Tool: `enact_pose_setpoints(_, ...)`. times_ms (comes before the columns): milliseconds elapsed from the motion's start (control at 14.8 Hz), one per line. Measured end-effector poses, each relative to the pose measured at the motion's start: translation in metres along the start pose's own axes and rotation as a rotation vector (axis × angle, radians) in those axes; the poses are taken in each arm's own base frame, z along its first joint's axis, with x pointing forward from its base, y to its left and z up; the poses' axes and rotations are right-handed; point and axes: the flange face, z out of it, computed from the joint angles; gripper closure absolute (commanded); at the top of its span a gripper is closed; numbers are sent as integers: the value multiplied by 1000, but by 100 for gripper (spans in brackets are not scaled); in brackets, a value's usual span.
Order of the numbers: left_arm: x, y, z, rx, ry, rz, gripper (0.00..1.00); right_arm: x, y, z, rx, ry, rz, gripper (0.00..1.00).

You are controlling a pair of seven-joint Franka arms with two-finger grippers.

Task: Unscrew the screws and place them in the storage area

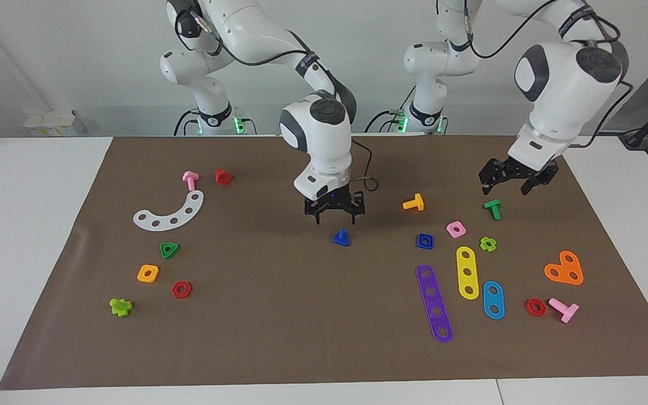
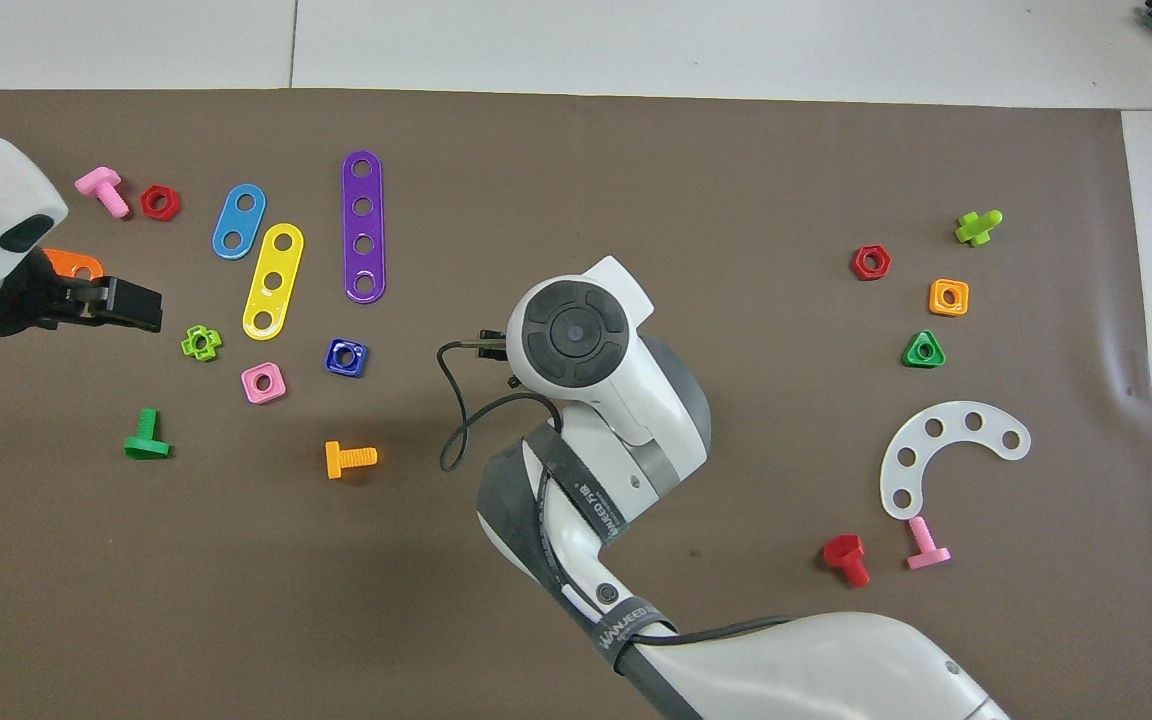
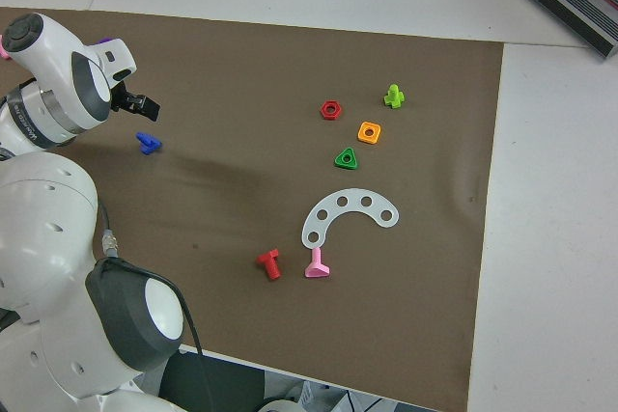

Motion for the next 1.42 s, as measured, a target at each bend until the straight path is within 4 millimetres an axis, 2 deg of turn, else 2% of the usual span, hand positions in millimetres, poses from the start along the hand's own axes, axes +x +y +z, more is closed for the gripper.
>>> enact_pose_setpoints(135,-19,-4,-29,1,12,-9,0,-3,-5,24,-3,-1,-7,20)
enact_pose_setpoints(202,-25,-4,-37,1,16,-9,0,-3,-5,34,-5,-1,-8,31)
enact_pose_setpoints(270,-29,-3,-42,1,16,-7,0,-3,-5,42,-6,-1,-8,42)
enact_pose_setpoints(405,-30,-1,-40,1,10,-5,0,-3,-4,49,-11,-3,-8,46)
enact_pose_setpoints(540,-30,-1,-38,1,5,-5,0,-3,-4,51,-13,-5,-9,56)
enact_pose_setpoints(1214,-32,-14,-31,0,-8,-28,0,-7,0,59,-27,-17,-12,61)
enact_pose_setpoints(1282,-32,-14,-31,1,-6,-28,0,-7,0,59,-27,-17,-12,65)
enact_pose_setpoints(1349,-32,-13,-32,1,-4,-27,0,-7,0,59,-27,-17,-12,76)
enact_pose_setpoints(1417,-32,-13,-32,1,-3,-26,0,-7,0,59,-27,-17,-12,99)
